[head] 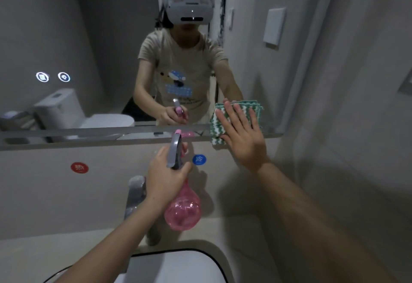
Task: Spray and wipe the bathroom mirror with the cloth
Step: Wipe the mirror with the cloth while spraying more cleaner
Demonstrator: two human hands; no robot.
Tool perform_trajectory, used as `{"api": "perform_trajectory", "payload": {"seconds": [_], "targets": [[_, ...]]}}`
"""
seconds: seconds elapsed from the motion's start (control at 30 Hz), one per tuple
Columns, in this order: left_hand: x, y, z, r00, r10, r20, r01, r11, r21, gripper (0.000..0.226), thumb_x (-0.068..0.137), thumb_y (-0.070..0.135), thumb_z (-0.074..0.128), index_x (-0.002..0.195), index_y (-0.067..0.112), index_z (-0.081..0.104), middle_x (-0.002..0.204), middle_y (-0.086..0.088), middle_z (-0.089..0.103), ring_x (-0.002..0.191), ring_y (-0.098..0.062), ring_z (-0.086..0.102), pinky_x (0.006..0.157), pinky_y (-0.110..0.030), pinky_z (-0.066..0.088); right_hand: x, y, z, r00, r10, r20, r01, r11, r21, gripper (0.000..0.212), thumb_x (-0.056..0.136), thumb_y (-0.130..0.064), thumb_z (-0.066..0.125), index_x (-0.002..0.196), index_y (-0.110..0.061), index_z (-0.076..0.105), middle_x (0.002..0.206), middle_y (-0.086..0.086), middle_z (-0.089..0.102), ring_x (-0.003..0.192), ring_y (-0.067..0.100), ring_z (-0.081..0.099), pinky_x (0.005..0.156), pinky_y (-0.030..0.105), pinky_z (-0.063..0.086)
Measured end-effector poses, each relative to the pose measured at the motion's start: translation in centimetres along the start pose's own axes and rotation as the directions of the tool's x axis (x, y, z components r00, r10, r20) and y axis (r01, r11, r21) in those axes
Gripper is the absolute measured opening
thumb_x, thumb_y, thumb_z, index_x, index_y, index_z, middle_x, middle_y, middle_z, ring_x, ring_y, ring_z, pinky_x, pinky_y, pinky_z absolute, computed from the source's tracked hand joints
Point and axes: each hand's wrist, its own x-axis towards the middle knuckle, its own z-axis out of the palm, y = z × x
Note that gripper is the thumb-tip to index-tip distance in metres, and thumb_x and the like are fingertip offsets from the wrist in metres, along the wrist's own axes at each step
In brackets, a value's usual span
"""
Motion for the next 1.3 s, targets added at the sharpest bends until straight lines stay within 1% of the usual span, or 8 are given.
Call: {"api": "perform_trajectory", "payload": {"seconds": [0.2,0.4,0.7,0.83,0.9,1.03,1.17,1.3], "targets": [[-0.2,0.6,2.0,0.999,0.034,0.034,-0.034,0.999,0.000,0.014,0.072,0.020,0.067,0.081,0.018,0.058,0.068,-0.001,0.053,0.060,-0.016,0.051,0.056,-0.044,0.050,-2.3,2.1,0.6,0.988,0.153,0.003,-0.153,0.981,0.117,0.069,0.090,-0.036,0.055,0.149,-0.018,0.024,0.154,0.008,0.021,0.143,0.025,0.019,0.117,0.047,0.015],[0.3,-0.4,3.4,0.997,0.039,0.069,-0.041,0.999,0.029,0.015,0.074,0.010,0.069,0.083,0.016,0.058,0.071,0.001,0.054,0.060,-0.010,0.050,0.055,-0.028,0.042,-4.4,3.7,1.3,0.880,0.456,0.131,-0.466,0.884,0.049,0.073,0.082,-0.038,0.041,0.147,-0.012,0.019,0.149,0.018,0.032,0.137,0.032,0.025,0.111,0.048,0.021],[0.2,-0.9,4.2,0.992,0.070,0.102,-0.070,0.998,0.002,0.023,0.073,0.008,0.069,0.088,0.022,0.058,0.081,-0.001,0.059,0.069,-0.012,0.054,0.061,-0.026,0.043,-2.2,1.3,0.6,0.789,0.586,0.185,-0.613,0.772,0.168,0.072,0.083,-0.035,0.043,0.146,-0.005,0.023,0.150,0.023,0.029,0.137,0.037,0.025,0.110,0.053,0.024],[0.3,-1.3,1.2,0.999,-0.001,0.048,0.002,1.000,-0.003,0.021,0.073,0.010,0.070,0.082,0.025,0.058,0.076,0.002,0.056,0.064,-0.010,0.050,0.059,-0.030,0.044,2.1,-1.8,-0.8,0.851,0.514,0.108,-0.523,0.811,0.262,0.072,0.090,-0.033,0.048,0.149,-0.009,0.016,0.153,0.019,0.022,0.142,0.033,0.017,0.114,0.052,0.018],[0.5,-1.6,-1.5,1.000,-0.024,0.009,0.024,1.000,0.016,0.017,0.071,0.011,0.070,0.079,0.018,0.057,0.072,0.001,0.053,0.062,-0.012,0.048,0.058,-0.033,0.044,5.1,-3.9,-1.5,0.868,0.486,0.098,-0.495,0.836,0.236,0.071,0.094,-0.036,0.044,0.151,-0.013,0.008,0.155,0.015,0.019,0.144,0.030,0.011,0.116,0.050,0.013],[0.6,-2.0,-8.0,0.994,-0.015,-0.109,0.021,0.999,0.049,0.017,0.068,0.021,0.065,0.069,0.027,0.050,0.063,0.005,0.046,0.056,-0.011,0.044,0.052,-0.028,0.032,10.5,-9.3,-2.8,0.907,0.403,0.118,-0.419,0.888,0.187,0.073,0.095,-0.042,0.033,0.150,-0.018,-0.008,0.157,0.011,0.011,0.145,0.027,0.001,0.117,0.046,0.003],[0.2,-3.1,-14.2,0.981,-0.021,-0.194,0.034,0.997,0.062,0.016,0.068,0.023,0.069,0.071,0.022,0.054,0.061,0.001,0.051,0.057,-0.024,0.056,0.053,-0.039,0.045,14.7,-15.1,-3.9,0.967,0.221,0.123,-0.242,0.949,0.200,0.067,0.095,-0.041,0.026,0.150,-0.017,-0.005,0.157,0.009,0.004,0.144,0.026,-0.010,0.116,0.047,0.004],[-0.9,-4.8,-19.1,0.959,-0.063,-0.277,0.064,0.998,-0.006,0.020,0.061,0.033,0.062,0.079,0.024,0.061,0.065,0.000,0.058,0.060,-0.028,0.061,0.057,-0.053,0.053,17.0,-20.2,-4.1,0.984,0.135,0.119,-0.159,0.963,0.219,0.067,0.093,-0.039,0.027,0.150,-0.018,0.000,0.157,0.007,0.008,0.146,0.025,-0.002,0.116,0.046,0.005]]}}
